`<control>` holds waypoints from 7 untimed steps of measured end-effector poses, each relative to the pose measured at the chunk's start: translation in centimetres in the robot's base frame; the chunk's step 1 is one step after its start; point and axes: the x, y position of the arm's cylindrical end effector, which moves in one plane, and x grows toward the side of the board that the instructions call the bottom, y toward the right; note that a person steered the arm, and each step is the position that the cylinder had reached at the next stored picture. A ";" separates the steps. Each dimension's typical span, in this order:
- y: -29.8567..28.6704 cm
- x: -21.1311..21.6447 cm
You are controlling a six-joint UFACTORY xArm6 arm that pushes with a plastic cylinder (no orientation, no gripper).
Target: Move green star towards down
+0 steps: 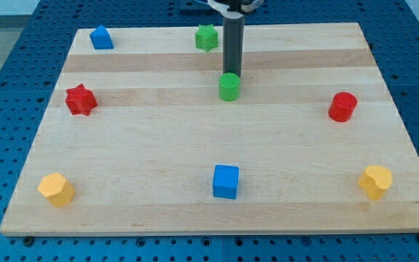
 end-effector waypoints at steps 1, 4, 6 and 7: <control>5.3 -3.9; 6.8 -14.4; -2.8 -13.8; -3.5 -14.5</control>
